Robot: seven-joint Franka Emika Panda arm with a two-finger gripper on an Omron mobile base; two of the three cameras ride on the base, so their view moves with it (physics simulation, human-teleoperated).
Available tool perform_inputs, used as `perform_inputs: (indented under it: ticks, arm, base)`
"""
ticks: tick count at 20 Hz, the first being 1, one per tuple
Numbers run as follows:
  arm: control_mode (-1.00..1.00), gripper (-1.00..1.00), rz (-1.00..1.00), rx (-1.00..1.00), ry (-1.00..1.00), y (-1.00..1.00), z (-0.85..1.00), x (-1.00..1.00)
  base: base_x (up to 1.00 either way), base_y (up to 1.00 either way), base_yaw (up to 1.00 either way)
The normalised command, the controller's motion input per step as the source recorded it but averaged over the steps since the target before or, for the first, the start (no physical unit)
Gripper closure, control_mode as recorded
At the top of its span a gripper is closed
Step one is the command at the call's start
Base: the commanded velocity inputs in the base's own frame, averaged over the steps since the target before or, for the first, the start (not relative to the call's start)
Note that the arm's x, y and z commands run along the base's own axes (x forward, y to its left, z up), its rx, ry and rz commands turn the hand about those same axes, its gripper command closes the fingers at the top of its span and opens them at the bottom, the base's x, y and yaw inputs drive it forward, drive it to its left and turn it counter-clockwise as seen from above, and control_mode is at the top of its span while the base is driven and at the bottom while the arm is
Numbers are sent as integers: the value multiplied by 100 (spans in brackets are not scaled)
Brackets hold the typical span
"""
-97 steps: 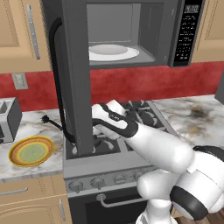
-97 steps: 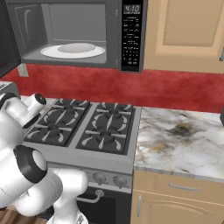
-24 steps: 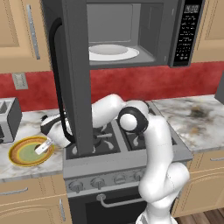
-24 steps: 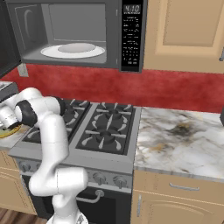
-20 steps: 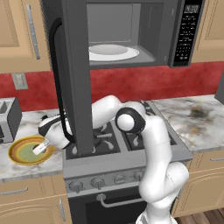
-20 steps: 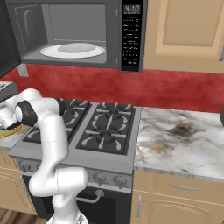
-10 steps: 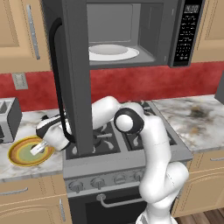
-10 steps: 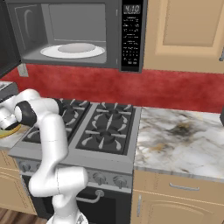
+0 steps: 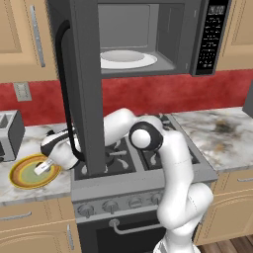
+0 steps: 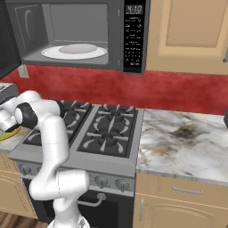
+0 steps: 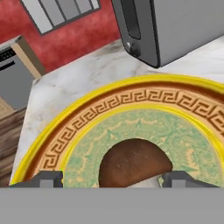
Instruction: Pick the mushroom from the microwave and place it on plate located on the counter.
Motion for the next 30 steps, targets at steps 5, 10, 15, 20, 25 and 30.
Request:
perform_inputs:
  ticks: [5,10,15,20,25,30]
  arm:
    - [-100,-100,0,4,-2,-19,1,-6]
    - [-100,-100,0,5,-4,-25,4,-12]
    - [-100,-100,0,1,-6,-3,0,-14]
    - [-100,-100,0,0,0,2,-9,0]
    - [-100,-100,0,0,0,0,-17,0]
    - [-100,-100,0,0,0,0,-9,0]
  base:
    - [0,0,0]
    - [0,0,0]
    - [0,0,0]
    - [0,0,0]
    - [0,0,0]
    - [0,0,0]
